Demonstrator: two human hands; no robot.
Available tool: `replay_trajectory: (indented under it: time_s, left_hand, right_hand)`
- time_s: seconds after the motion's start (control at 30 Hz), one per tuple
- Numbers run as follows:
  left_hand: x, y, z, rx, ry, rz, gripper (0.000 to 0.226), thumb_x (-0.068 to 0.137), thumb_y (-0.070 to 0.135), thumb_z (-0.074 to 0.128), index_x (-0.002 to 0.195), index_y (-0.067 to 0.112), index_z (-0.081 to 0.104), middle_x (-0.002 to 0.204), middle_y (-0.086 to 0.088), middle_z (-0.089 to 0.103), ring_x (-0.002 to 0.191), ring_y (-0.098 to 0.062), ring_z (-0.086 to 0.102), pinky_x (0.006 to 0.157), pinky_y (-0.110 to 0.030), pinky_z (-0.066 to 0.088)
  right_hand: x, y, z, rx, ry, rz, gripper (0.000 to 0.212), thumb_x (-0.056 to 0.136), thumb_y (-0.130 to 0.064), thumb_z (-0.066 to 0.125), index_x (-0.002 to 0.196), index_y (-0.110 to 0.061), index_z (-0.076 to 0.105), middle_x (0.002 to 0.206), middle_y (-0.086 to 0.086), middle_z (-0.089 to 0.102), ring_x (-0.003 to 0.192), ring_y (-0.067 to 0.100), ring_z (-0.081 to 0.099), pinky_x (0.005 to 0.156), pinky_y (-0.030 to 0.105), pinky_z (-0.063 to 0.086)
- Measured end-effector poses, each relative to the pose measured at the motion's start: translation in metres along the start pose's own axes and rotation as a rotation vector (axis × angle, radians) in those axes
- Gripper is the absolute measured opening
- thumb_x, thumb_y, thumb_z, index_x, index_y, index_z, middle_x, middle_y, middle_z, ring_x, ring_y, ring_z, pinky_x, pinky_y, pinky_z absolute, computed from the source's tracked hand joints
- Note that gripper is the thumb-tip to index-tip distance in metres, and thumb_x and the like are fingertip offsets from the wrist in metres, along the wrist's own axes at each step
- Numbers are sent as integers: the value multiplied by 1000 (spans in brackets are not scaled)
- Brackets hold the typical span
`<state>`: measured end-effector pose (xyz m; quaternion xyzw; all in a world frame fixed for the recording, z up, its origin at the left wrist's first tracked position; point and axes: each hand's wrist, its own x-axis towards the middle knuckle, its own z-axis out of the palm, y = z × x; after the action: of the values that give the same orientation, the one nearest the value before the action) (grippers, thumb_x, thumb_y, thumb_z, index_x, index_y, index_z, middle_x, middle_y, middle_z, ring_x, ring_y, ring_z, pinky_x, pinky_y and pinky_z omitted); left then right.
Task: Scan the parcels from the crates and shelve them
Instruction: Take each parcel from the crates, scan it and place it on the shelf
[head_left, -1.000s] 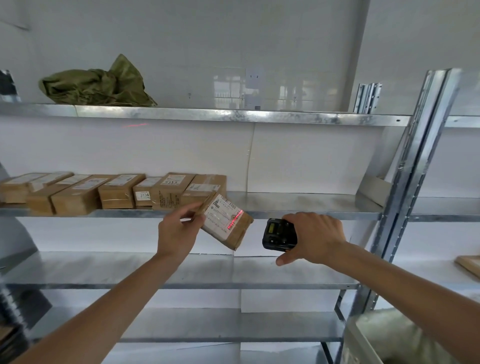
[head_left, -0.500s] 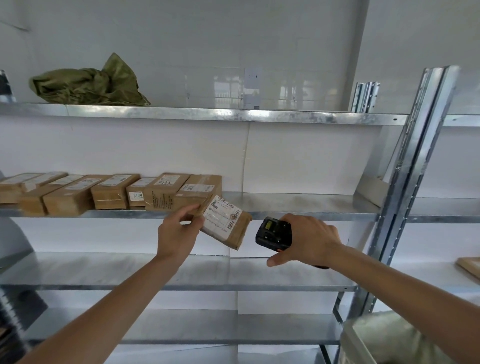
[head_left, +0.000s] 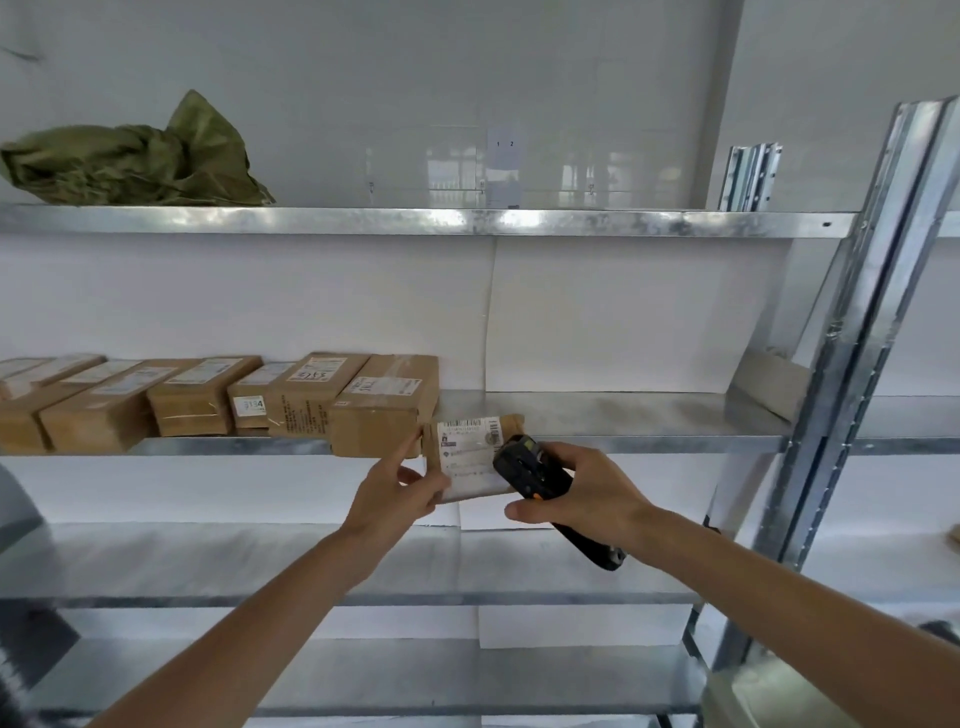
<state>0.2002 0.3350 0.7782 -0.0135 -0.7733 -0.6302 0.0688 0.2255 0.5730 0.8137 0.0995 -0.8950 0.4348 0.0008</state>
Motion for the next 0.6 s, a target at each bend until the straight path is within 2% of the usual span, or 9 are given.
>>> replay_trajectory:
  time_s: [0.07, 0.23, 0.37, 0.47, 0.53, 0.6]
  left_hand:
    - [20, -5, 4, -42, -44, -10, 51, 87, 20, 76, 128, 43, 57, 105, -8, 68, 97, -21, 71, 82, -36, 63]
    - [73, -13, 19, -208, -88, -60, 44, 86, 16, 79, 125, 25, 61, 122, -2, 63, 105, -29, 70, 76, -47, 64]
    - [107, -17, 34, -227, -98, -71, 51, 79, 10, 84, 120, 15, 55, 121, -5, 61, 110, -28, 67, 75, -47, 64]
    - [123, -21, 45, -178, -121, -47, 55, 75, 11, 87, 113, 9, 47, 115, -7, 57, 100, -28, 71, 68, -38, 64]
    - [132, -26, 51, -156, -124, -49, 58, 74, 13, 88, 112, 6, 44, 112, -7, 57, 90, -28, 74, 67, -35, 63]
    - [140, -31, 58, -181, -93, -70, 60, 74, 11, 88, 114, 4, 43, 111, -9, 56, 90, -28, 74, 66, -36, 63]
  right_hand:
    - [20, 7, -5, -4, -1, 14, 42, 70, -40, 93, 104, -42, 69, 101, -16, 71, 95, 5, 67, 77, 17, 48]
    - [79, 29, -17, -31, 3, 39, 44, 68, -38, 95, 106, -37, 72, 90, -14, 73, 86, 8, 68, 72, 20, 47]
    - [127, 44, -25, -68, 26, 42, 43, 66, -37, 95, 103, -35, 74, 89, -11, 74, 87, 14, 69, 76, 25, 51]
    - [155, 54, -26, -104, 35, 32, 45, 66, -38, 95, 105, -36, 74, 90, -12, 74, 87, 12, 68, 75, 22, 50]
    - [173, 61, -26, -132, 23, 20, 46, 67, -37, 95, 107, -37, 72, 92, -15, 73, 87, 9, 67, 73, 19, 48]
    - [187, 66, -22, -145, 14, 13, 46, 67, -39, 94, 105, -41, 68, 95, -18, 71, 89, 4, 65, 72, 17, 46]
